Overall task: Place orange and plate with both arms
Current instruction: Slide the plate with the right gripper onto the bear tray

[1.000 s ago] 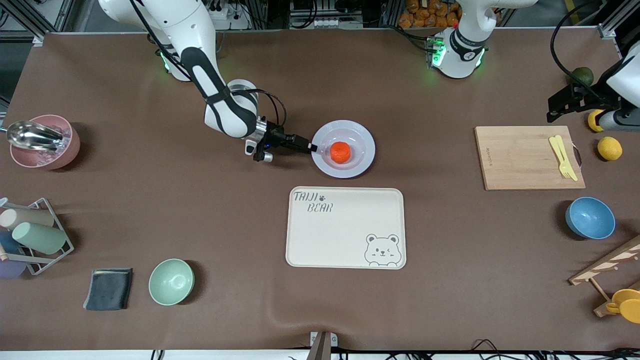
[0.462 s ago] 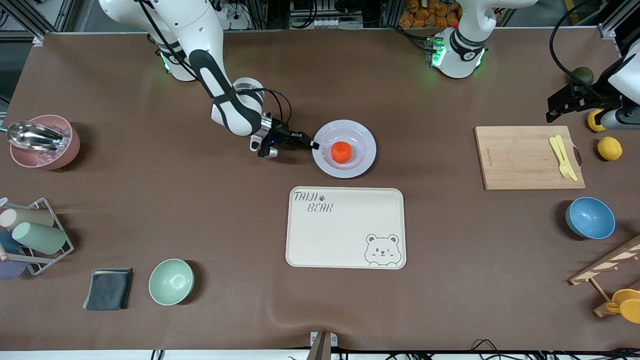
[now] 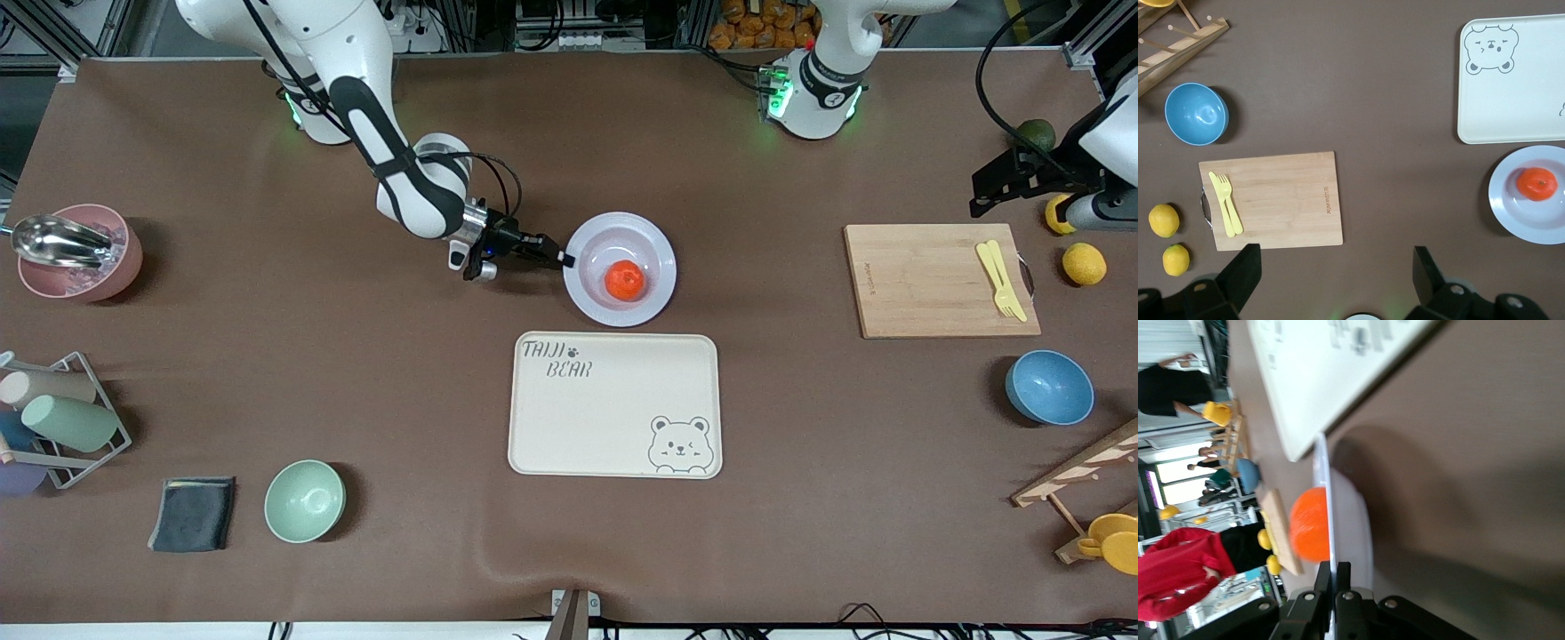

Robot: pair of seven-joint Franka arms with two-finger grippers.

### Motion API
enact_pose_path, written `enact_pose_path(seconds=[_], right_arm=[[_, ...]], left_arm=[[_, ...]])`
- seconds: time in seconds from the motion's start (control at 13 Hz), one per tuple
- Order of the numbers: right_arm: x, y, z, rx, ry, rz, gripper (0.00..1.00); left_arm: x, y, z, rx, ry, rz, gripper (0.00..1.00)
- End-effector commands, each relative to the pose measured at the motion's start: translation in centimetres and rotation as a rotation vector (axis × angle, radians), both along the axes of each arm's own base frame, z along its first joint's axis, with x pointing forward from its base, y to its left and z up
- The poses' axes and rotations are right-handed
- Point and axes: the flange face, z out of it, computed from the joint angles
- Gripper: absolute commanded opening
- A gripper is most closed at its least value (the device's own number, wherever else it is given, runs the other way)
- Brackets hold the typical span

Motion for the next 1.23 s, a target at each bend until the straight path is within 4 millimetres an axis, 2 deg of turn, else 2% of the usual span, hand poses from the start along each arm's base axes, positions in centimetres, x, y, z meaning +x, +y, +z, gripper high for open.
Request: enact_pose_path(seconds=[0.0,0.23,0.38,0.54,0.85,1.0,1.15], right_arm=[[0.3,0.5,3.2,0.048,0.015,-0.052,0.0],[1.7,1.2,5.0,0.11,0.024,-0.152,0.0],[4.5,1.6,6.5,0.151,-0.001,-0.197,0.0],[8.0,1.6,5.9,0.168,-0.017,-0.238,0.0],[13.1,2.3,2.4,0.134,-0.025,-0.296,0.0],[14.9,2.9,1.3,0.093,-0.029,-0.321,0.0],[15.5,3.0,0.3,0.08,-0.027,-0.329,0.0]], left_arm=[[-0.2,-0.4,0.7,-0.005,-0.014,0.006,1.0],[-0.2,-0.8,0.7,-0.007,-0.014,-0.001,1.0],[-0.2,-1.5,0.7,-0.008,-0.016,-0.014,1.0],[-0.3,-1.9,0.7,-0.008,-0.016,-0.022,1.0],[-0.2,-2.0,1.3,-0.007,-0.028,-0.019,1.0],[-0.3,-2.0,1.2,-0.015,-0.026,-0.01,1.0],[-0.2,-1.8,1.3,-0.012,-0.028,0.0,1.0]])
